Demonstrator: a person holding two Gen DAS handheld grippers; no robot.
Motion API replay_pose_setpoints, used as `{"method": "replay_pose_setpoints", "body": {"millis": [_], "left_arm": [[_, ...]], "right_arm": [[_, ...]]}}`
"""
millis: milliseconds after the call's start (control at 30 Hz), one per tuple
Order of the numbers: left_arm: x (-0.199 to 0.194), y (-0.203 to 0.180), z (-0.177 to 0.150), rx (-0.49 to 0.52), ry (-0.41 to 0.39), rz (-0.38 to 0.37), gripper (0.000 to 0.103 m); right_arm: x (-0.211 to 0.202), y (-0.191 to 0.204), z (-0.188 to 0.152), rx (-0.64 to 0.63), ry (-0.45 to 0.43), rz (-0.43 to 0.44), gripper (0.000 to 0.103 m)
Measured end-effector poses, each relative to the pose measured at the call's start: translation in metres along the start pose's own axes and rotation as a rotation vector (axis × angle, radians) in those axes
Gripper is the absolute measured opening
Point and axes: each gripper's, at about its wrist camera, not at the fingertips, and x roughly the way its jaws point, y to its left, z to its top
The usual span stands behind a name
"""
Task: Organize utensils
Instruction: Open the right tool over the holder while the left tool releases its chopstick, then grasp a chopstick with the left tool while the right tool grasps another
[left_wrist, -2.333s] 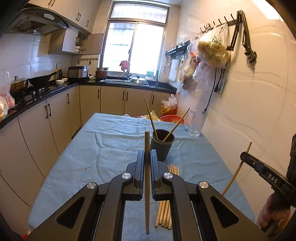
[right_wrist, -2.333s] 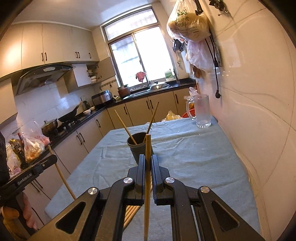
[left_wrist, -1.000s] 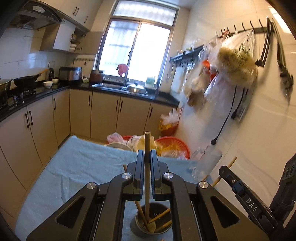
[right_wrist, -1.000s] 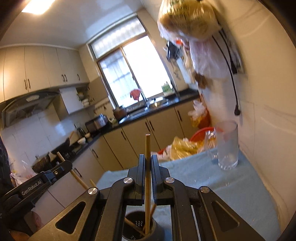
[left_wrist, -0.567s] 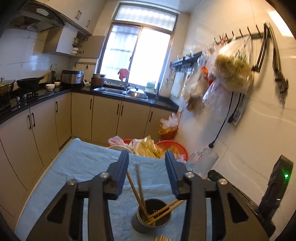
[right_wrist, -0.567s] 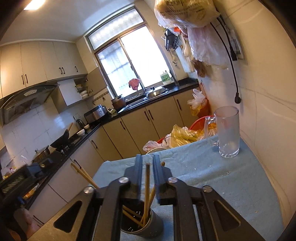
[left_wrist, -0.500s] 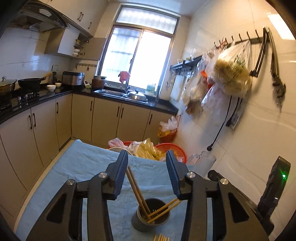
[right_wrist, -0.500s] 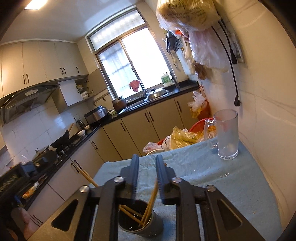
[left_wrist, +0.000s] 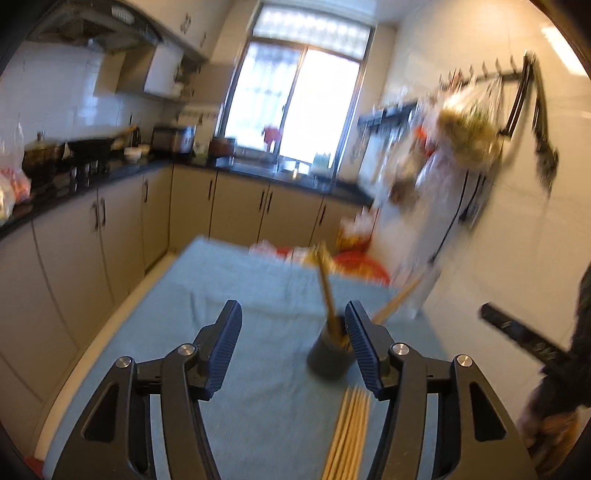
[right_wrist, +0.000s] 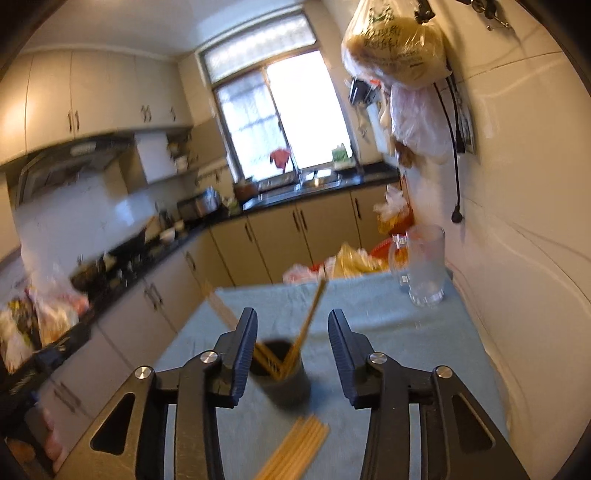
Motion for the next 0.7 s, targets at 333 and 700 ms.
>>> {"method": "replay_pose_setpoints", "body": {"millis": [333, 700], "left_arm": [[0.063, 0.006, -0.099, 0.08, 0.394, -0.078, 0.041], [0.093, -0.013, -0.133, 0.161, 0.515, -0.143, 0.04]], "right_arm": [[0.009, -0.011, -0.121, -0.049, 0.315, -0.022, 0.047], [0.045, -0.019, -0.18, 0.038, 0.45, 0.039, 0.045]]}}
